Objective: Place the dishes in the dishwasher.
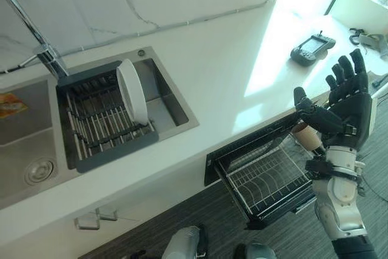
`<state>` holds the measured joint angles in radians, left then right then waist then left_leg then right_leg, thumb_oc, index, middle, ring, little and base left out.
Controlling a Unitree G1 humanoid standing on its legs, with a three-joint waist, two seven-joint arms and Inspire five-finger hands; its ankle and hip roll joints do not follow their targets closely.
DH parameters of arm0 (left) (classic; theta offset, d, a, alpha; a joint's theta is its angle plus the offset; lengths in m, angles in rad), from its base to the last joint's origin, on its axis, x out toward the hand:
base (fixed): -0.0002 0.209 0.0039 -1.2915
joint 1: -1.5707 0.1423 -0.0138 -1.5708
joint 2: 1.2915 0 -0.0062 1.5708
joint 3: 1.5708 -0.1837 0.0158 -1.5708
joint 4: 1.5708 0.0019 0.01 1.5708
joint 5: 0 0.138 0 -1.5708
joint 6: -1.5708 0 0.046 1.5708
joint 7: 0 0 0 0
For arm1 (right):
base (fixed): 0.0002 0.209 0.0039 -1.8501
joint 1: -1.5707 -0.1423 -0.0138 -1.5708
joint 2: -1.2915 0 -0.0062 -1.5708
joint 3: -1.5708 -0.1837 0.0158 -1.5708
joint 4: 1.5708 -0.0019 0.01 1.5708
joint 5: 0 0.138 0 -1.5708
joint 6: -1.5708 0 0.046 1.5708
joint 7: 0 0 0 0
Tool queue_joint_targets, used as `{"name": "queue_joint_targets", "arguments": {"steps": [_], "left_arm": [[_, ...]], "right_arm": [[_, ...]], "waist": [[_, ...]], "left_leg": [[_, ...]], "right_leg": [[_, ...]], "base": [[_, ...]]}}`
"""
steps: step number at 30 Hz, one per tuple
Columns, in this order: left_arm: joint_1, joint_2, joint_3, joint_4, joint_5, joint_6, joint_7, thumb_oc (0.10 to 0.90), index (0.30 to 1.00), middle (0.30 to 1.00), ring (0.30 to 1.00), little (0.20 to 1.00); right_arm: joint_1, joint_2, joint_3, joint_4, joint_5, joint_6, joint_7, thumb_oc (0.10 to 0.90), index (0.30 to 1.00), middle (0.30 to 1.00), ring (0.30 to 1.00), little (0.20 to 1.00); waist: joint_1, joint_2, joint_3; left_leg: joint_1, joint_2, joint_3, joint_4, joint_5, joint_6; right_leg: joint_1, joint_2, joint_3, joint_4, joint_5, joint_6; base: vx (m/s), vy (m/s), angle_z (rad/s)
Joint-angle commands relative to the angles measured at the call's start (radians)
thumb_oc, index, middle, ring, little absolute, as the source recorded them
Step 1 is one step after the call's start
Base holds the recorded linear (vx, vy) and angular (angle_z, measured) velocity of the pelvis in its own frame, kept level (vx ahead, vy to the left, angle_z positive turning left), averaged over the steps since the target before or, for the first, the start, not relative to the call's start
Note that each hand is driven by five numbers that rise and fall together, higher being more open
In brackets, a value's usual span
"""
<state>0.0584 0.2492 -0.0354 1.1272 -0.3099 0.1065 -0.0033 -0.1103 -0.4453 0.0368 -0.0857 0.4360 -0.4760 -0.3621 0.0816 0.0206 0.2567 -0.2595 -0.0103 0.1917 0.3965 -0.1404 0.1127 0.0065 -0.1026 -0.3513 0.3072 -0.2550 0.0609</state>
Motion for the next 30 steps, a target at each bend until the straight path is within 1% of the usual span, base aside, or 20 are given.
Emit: {"name": "queue_joint_targets", "arguments": {"steps": [1,7,9,10,11,12,13,14,16,19,20,21,22,23,24,25,26,27,28,30], "left_arm": [[0.033,-0.036,-0.019,0.020,0.004,-0.019,-0.025,0.800,0.900,0.900,0.900,0.900],[0.043,-0.060,-0.021,0.025,0.002,-0.034,-0.004,0.800,0.900,0.900,0.900,0.900],[0.043,-0.060,-0.020,0.021,-0.013,-0.041,0.022,0.800,0.900,0.900,0.900,0.900],[0.043,-0.060,-0.020,0.021,-0.013,-0.041,0.022,0.800,0.900,0.900,0.900,0.900],[0.049,-0.063,-0.017,0.020,0.013,-0.053,0.029,0.800,0.900,0.900,0.900,0.900],[0.057,-0.062,-0.016,0.015,0.016,-0.063,0.032,0.800,0.900,0.900,0.900,0.900],[0.060,-0.062,-0.016,0.013,0.019,-0.066,0.032,0.800,0.900,0.900,0.900,0.900],[0.062,-0.062,-0.018,0.012,0.020,-0.071,0.031,0.800,0.900,0.900,0.900,0.900],[0.053,-0.054,-0.026,-0.022,0.057,-0.041,0.009,0.800,0.900,0.900,0.900,0.900],[0.035,-0.058,-0.041,-0.034,0.100,-0.011,0.045,0.800,0.900,0.900,0.900,0.900],[0.034,-0.053,-0.044,-0.036,0.125,-0.007,0.041,0.800,0.900,0.900,0.900,0.900],[0.035,-0.051,-0.044,-0.036,0.135,-0.007,0.039,0.800,0.900,0.900,0.900,0.900],[0.036,-0.048,-0.050,-0.035,0.134,-0.009,0.039,0.800,0.900,0.900,0.900,0.900],[0.039,-0.044,-0.065,-0.035,0.101,0.000,0.051,0.800,0.900,0.900,0.900,0.900],[0.037,-0.042,-0.064,-0.042,0.086,0.015,0.055,0.800,0.900,0.900,0.900,0.900],[0.029,-0.036,-0.061,-0.043,0.077,0.023,0.050,0.800,0.900,0.900,0.900,0.900],[0.022,-0.027,-0.056,-0.039,0.065,0.019,0.036,0.800,0.900,0.900,0.900,0.900],[0.020,-0.017,-0.049,-0.051,0.062,0.032,0.031,0.800,0.900,0.900,0.900,0.900],[0.012,-0.006,-0.043,-0.067,0.056,0.059,0.036,0.800,0.900,0.900,0.900,0.900],[0.004,-0.007,-0.054,-0.051,0.014,0.055,0.048,0.800,0.900,0.900,0.900,0.900]], "right_arm": [[-0.144,-0.041,-0.049,-0.055,0.011,-0.093,0.017,0.800,0.900,0.900,0.900,0.900],[-0.144,-0.031,-0.038,-0.073,0.030,-0.029,0.070,0.800,0.900,0.900,0.900,0.900],[-0.132,-0.034,-0.030,-0.075,0.041,0.008,0.121,0.800,0.900,0.900,0.900,0.900],[-0.132,-0.034,-0.030,-0.075,0.041,0.008,0.121,0.800,0.900,0.900,0.900,0.900],[-0.124,-0.037,-0.024,-0.071,0.035,0.032,0.155,0.800,0.900,0.900,0.900,0.900],[-0.130,-0.040,-0.013,-0.069,0.028,0.045,0.169,0.800,0.900,0.900,0.900,0.900],[-0.134,-0.040,-0.008,-0.067,0.027,0.050,0.174,0.800,0.900,0.900,0.900,0.900],[-0.142,-0.039,0.000,-0.060,0.025,0.053,0.178,0.800,0.900,0.900,0.900,0.900],[-0.166,-0.037,0.009,-0.054,-0.020,0.061,0.154,0.800,0.900,0.900,0.900,0.900],[-0.136,-0.026,0.007,-0.087,-0.015,0.080,0.129,0.800,0.900,0.900,0.900,0.900],[-0.116,-0.018,0.009,-0.105,-0.021,0.079,0.118,0.800,0.900,0.900,0.900,0.900],[-0.109,-0.015,0.009,-0.109,-0.019,0.078,0.118,0.800,0.900,0.900,0.900,0.900],[-0.094,-0.011,0.015,-0.114,-0.014,0.071,0.120,0.800,0.900,0.900,0.900,0.900],[-0.077,-0.008,0.020,-0.113,0.002,0.063,0.138,0.800,0.900,0.900,0.900,0.900],[-0.074,-0.013,0.020,-0.109,0.014,0.055,0.153,0.800,0.900,0.900,0.900,0.900],[-0.078,-0.021,0.021,-0.105,0.018,0.045,0.164,0.800,0.900,0.900,0.900,0.900],[-0.087,-0.035,0.022,-0.107,0.029,0.040,0.189,0.800,0.900,0.900,0.900,0.900],[-0.089,-0.037,0.017,-0.111,0.037,0.045,0.211,0.800,0.900,0.900,0.900,0.900],[-0.082,-0.047,0.016,-0.111,0.044,0.043,0.223,0.800,0.900,0.900,0.900,0.900],[-0.095,-0.048,0.032,-0.096,0.028,0.038,0.225,0.800,0.900,0.900,0.900,0.900]], "waist": [[0.022,-0.013,-0.007],[0.018,-0.022,-0.013],[0.008,-0.024,-0.014],[0.008,-0.024,-0.014],[0.009,-0.036,-0.009],[0.018,-0.041,-0.001],[0.022,-0.041,0.002],[0.024,-0.040,0.005],[0.014,-0.022,0.008],[0.018,-0.009,-0.008],[0.013,-0.004,-0.009],[0.011,-0.005,-0.008],[0.002,-0.003,-0.004],[-0.010,0.000,0.000],[-0.015,0.006,0.002],[-0.023,0.019,0.007],[-0.042,0.021,0.020],[-0.049,0.025,0.025],[-0.043,0.010,0.022],[-0.039,0.000,0.024]], "left_leg": [[0.081,0.039,-0.013,-0.096,-0.054,-0.065],[0.048,0.041,-0.020,-0.096,-0.019,-0.097],[0.061,0.034,-0.009,-0.096,-0.011,-0.097],[0.061,0.034,-0.009,-0.096,-0.011,-0.097],[0.104,-0.004,-0.019,-0.096,-0.018,-0.078],[0.118,-0.030,-0.062,-0.096,-0.018,-0.074],[0.121,-0.032,-0.074,-0.096,-0.019,-0.074],[0.122,-0.028,-0.082,-0.096,-0.020,-0.076],[0.123,0.046,-0.025,-0.096,-0.015,-0.099],[0.124,0.052,-0.030,-0.096,-0.040,-0.086],[0.130,0.043,-0.041,-0.096,-0.056,-0.066],[0.133,0.036,-0.045,-0.096,-0.061,-0.058],[0.140,0.016,-0.062,-0.096,-0.071,-0.040],[0.147,0.002,-0.086,-0.096,-0.076,-0.028],[0.145,0.006,-0.099,-0.096,-0.072,-0.034],[0.132,0.018,-0.108,-0.096,-0.051,-0.040],[0.138,0.017,-0.107,-0.096,-0.057,-0.037],[0.139,0.027,-0.101,-0.096,-0.067,-0.035],[0.120,0.038,-0.098,-0.096,-0.051,-0.061],[0.107,0.052,-0.085,-0.096,-0.028,-0.079]], "right_leg": [[0.031,0.000,0.009,-0.007,0.005,0.021],[0.019,0.027,0.045,-0.007,-0.018,-0.009],[0.014,0.038,0.048,-0.007,-0.018,-0.025],[0.014,0.038,0.048,-0.007,-0.018,-0.025],[0.010,0.029,0.062,-0.007,-0.007,-0.031],[0.010,0.028,0.080,-0.007,0.002,-0.033],[0.009,0.029,0.085,-0.007,0.005,-0.033],[0.010,0.030,0.086,-0.007,0.005,-0.034],[0.025,0.015,0.029,-0.007,-0.001,-0.033],[0.065,-0.006,-0.007,-0.007,0.011,-0.005],[0.089,-0.002,-0.009,0.013,0.059,0.015],[0.081,-0.007,-0.005,0.046,0.069,0.023],[0.047,-0.017,0.022,0.153,0.096,0.039],[0.004,-0.013,0.060,0.175,0.099,0.038],[-0.009,0.001,0.069,0.130,0.073,0.022],[-0.027,0.018,0.061,0.042,0.085,0.000],[-0.109,0.005,0.095,-0.007,0.160,0.016],[-0.131,0.009,0.114,-0.007,0.192,0.022],[-0.114,0.003,0.091,-0.007,0.120,0.018],[-0.110,0.000,0.086,-0.007,0.096,0.010]], "base": [[-0.11,-0.169,-0.20],[-0.06,-0.158,-0.01],[-0.05,-0.130,0.38],[-0.02,-0.047,0.45],[0.01,0.014,0.34],[0.01,0.039,0.20],[0.00,0.085,0.05],[-0.05,0.148,0.03],[0.00,0.300,-0.02],[0.13,0.281,0.41],[0.19,0.232,0.52],[0.18,0.221,0.19],[0.16,0.149,0.23],[0.15,0.087,0.28],[0.04,-0.020,0.30],[-0.05,-0.084,0.23],[-0.07,-0.094,0.17],[0.05,-0.234,0.32],[0.10,-0.272,0.30],[0.06,-0.217,0.27]]}}
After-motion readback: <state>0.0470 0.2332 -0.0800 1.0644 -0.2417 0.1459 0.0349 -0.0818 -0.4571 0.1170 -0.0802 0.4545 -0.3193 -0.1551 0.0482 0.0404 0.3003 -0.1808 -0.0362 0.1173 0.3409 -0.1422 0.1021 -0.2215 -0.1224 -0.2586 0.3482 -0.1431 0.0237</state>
